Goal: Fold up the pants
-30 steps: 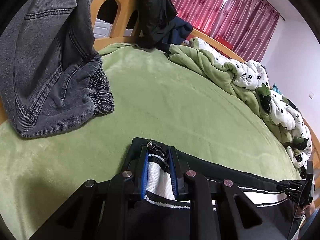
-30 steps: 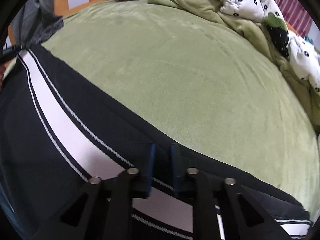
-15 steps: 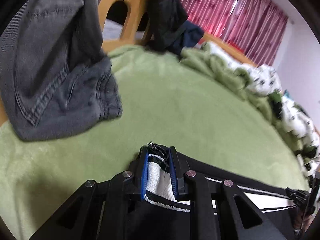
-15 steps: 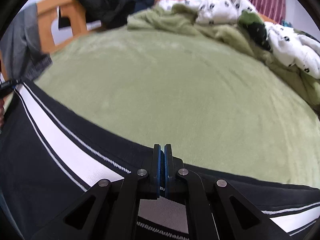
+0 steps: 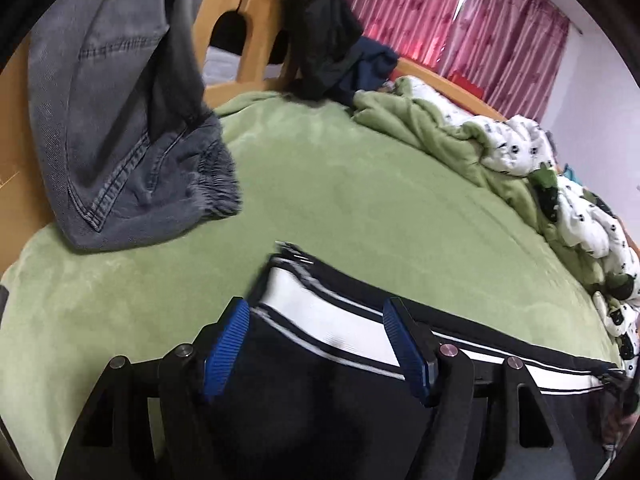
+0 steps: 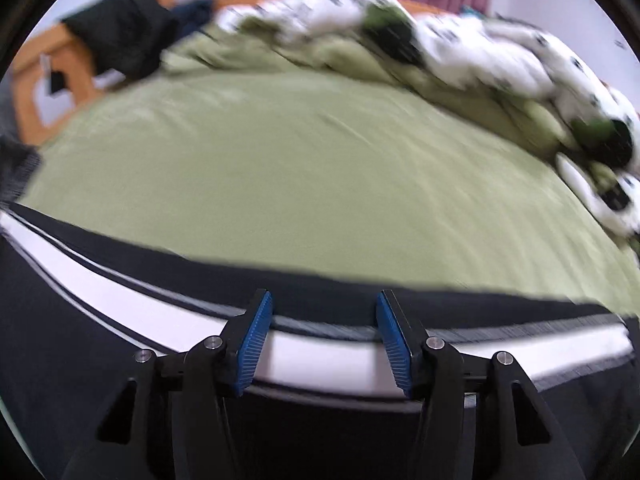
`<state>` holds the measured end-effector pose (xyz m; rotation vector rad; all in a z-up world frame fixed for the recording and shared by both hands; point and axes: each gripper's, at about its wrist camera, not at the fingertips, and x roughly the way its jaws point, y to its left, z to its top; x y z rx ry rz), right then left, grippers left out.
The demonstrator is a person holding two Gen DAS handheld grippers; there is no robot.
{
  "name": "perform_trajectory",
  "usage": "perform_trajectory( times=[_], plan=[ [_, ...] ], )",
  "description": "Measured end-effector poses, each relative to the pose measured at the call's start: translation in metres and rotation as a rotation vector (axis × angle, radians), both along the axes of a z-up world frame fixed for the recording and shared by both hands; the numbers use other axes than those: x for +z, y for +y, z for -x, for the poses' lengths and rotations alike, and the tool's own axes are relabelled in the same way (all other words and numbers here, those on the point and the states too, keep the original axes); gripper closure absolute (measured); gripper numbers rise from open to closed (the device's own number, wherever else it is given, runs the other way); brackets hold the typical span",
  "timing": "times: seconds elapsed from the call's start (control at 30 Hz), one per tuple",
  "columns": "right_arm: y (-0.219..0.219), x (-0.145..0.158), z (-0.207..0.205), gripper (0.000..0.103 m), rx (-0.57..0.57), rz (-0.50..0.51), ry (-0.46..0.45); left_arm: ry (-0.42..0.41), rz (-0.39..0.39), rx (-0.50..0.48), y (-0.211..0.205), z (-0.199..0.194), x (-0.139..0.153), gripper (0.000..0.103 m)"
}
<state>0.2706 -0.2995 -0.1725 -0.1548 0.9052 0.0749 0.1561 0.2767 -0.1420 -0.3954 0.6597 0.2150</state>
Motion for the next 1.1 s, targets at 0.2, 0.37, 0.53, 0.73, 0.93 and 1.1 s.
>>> perform_trajectory(
  times=[0.2, 0.37, 0.53, 0.73, 0.93, 1.1],
  plan=[
    [-0.009, -0.013, -0.036, 0.050, -0.055, -0.084, -0.021, 0.021, 0.008, -0.056, -0.043, 0.000, 0.003, 0.035],
    [-0.003, -0.008, -0.032, 0.051, -0.073, -0.041, -0.019, 0.036, -0.008, -0.077, -0.064, 0.020, 0.013, 0.035],
    [-0.018, 0.026, 0.027, 0.051, -0.232, -0.112, -0.092, 0.040, 0.036, -0.133, -0.077, 0.071, 0.022, 0.035],
    [-0.006, 0.040, 0.126, 0.051, -0.224, -0.080, -0.111, 0.093, 0.188, -0.142, -0.070, 0.141, -0.013, 0.035],
    [0.008, 0.031, 0.202, 0.051, -0.203, -0.091, -0.112, 0.037, 0.428, -0.138, -0.058, 0.167, -0.058, 0.036],
    [0.021, 0.029, 0.228, 0.051, -0.208, -0.200, -0.098, -0.034, 0.511, -0.197, -0.074, 0.149, -0.063, 0.020]
  ],
)
